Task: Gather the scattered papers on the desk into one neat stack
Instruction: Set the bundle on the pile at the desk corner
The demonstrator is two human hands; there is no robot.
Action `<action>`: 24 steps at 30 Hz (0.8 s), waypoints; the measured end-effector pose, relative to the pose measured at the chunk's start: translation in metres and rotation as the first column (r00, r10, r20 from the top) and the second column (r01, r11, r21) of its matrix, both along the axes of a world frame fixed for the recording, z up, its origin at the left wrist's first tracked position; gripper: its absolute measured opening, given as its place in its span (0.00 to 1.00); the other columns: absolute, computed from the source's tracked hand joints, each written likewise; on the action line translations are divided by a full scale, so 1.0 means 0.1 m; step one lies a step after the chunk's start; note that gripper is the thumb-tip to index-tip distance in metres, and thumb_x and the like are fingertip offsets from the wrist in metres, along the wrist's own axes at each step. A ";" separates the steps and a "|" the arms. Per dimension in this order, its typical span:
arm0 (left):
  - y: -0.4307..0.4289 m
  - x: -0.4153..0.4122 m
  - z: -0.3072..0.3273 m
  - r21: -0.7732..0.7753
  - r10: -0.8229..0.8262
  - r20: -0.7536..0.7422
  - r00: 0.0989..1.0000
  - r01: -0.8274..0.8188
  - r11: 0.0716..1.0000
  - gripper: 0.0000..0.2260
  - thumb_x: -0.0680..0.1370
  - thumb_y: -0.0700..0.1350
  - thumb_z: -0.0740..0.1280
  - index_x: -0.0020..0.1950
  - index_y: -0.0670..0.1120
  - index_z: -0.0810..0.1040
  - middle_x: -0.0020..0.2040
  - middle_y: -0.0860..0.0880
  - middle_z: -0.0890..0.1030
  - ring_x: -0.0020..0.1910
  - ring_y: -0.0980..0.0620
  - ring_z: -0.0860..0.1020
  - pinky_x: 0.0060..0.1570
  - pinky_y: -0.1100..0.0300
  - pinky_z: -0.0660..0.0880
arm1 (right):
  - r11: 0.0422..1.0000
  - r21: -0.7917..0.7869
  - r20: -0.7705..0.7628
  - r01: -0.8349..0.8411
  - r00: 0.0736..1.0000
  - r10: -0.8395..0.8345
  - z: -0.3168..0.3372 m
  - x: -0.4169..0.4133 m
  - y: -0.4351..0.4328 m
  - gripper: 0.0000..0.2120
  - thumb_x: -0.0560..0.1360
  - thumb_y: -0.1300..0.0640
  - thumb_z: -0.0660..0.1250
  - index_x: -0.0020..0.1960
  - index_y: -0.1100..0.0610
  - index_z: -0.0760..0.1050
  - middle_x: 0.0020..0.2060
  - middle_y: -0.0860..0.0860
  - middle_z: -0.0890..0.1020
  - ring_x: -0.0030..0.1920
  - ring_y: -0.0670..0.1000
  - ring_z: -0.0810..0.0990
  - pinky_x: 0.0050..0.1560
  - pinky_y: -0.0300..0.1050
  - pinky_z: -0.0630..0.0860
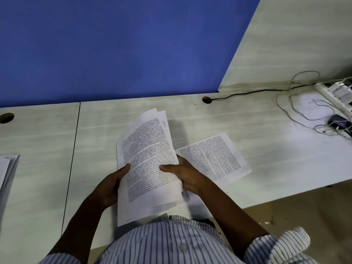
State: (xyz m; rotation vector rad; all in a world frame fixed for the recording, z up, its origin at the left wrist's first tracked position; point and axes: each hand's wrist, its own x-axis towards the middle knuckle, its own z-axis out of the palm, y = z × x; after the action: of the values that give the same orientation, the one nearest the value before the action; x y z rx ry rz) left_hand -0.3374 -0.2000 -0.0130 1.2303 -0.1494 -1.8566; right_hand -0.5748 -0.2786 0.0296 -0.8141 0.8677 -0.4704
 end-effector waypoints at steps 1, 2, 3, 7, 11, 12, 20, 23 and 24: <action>-0.01 0.00 -0.01 0.000 0.002 0.018 1.000 -0.002 1.000 0.19 0.78 0.48 0.66 0.66 0.43 0.79 0.65 0.40 0.79 0.57 0.42 0.81 0.55 0.48 0.79 | 1.000 -0.005 0.003 -0.009 1.000 0.009 0.00 -0.01 -0.04 0.20 0.74 0.67 0.71 0.66 0.62 0.76 0.60 0.60 0.82 0.61 0.61 0.80 0.64 0.56 0.75; 0.01 -0.04 0.00 -0.013 0.033 0.030 0.999 -0.033 0.999 0.18 0.77 0.46 0.67 0.66 0.42 0.79 0.64 0.39 0.80 0.55 0.42 0.82 0.51 0.49 0.80 | 0.999 -0.006 -0.001 -0.050 0.999 0.050 0.00 -0.05 -0.10 0.21 0.73 0.67 0.72 0.65 0.62 0.76 0.60 0.59 0.82 0.62 0.61 0.80 0.65 0.57 0.75; 0.02 -0.08 0.01 -0.027 0.048 0.034 0.998 -0.047 0.999 0.17 0.78 0.44 0.66 0.66 0.42 0.79 0.63 0.39 0.80 0.53 0.43 0.83 0.48 0.50 0.81 | 0.997 -0.021 -0.028 -0.072 0.997 0.072 0.00 -0.07 -0.14 0.21 0.73 0.67 0.73 0.65 0.61 0.77 0.59 0.57 0.83 0.61 0.60 0.80 0.65 0.56 0.75; 0.00 -0.18 0.02 -0.133 0.128 0.113 0.985 -0.113 0.985 0.14 0.81 0.35 0.60 0.63 0.41 0.79 0.59 0.41 0.83 0.51 0.45 0.84 0.45 0.54 0.82 | 0.966 -0.222 -0.337 -0.131 0.940 0.050 -0.08 -0.21 -0.34 0.16 0.73 0.59 0.74 0.60 0.58 0.80 0.47 0.49 0.86 0.46 0.44 0.84 0.50 0.41 0.79; 0.21 -0.21 -0.08 -0.199 0.217 0.163 0.963 -0.183 0.963 0.15 0.80 0.33 0.60 0.67 0.34 0.74 0.64 0.35 0.78 0.56 0.39 0.81 0.54 0.48 0.81 | 0.705 -0.473 -0.754 -0.529 0.657 -0.013 -0.39 -0.75 -0.53 0.29 0.68 0.43 0.77 0.65 0.53 0.75 0.56 0.47 0.77 0.54 0.46 0.77 0.57 0.43 0.74; 0.31 -0.16 -0.15 -0.202 0.241 0.160 0.957 -0.207 0.957 0.15 0.79 0.36 0.63 0.66 0.34 0.75 0.63 0.34 0.78 0.57 0.38 0.81 0.54 0.47 0.80 | 0.623 -0.484 -0.793 -0.614 0.609 -0.014 -0.46 -0.90 -0.52 0.36 0.66 0.38 0.77 0.69 0.51 0.72 0.62 0.47 0.74 0.61 0.46 0.73 0.64 0.45 0.71; 1.02 -0.02 -0.47 0.085 0.332 0.539 0.775 -0.442 0.893 0.18 0.73 0.40 0.73 0.62 0.37 0.78 0.59 0.34 0.80 0.55 0.39 0.80 0.60 0.42 0.76 | 0.304 -0.273 -0.955 -0.913 0.294 0.025 -0.84 -1.52 -0.28 0.59 0.63 0.28 0.70 0.81 0.50 0.44 0.80 0.51 0.41 0.80 0.53 0.39 0.78 0.56 0.42; 1.27 -0.14 -0.53 0.070 0.339 0.569 0.749 -0.455 0.887 0.26 0.64 0.46 0.81 0.58 0.37 0.81 0.58 0.35 0.81 0.55 0.40 0.80 0.61 0.43 0.74 | 0.311 -0.341 -0.937 -0.887 0.349 -0.032 -0.83 -1.47 -0.30 0.52 0.66 0.29 0.69 0.80 0.50 0.51 0.80 0.53 0.49 0.80 0.54 0.46 0.77 0.56 0.47; 1.32 -0.16 -0.58 0.066 0.346 0.569 0.746 -0.461 0.885 0.29 0.62 0.47 0.82 0.59 0.38 0.81 0.58 0.37 0.82 0.57 0.40 0.81 0.62 0.41 0.74 | 0.300 -0.352 -0.934 -0.886 0.353 -0.055 -0.82 -1.46 -0.31 0.50 0.67 0.29 0.68 0.79 0.50 0.54 0.80 0.53 0.52 0.80 0.54 0.49 0.77 0.56 0.49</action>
State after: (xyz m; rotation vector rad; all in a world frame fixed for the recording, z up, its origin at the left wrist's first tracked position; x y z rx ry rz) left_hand -0.3530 -0.0683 -0.0705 1.7595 0.0086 -1.1227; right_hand -0.7211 -0.3097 -0.0525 -2.4436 1.1457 0.2466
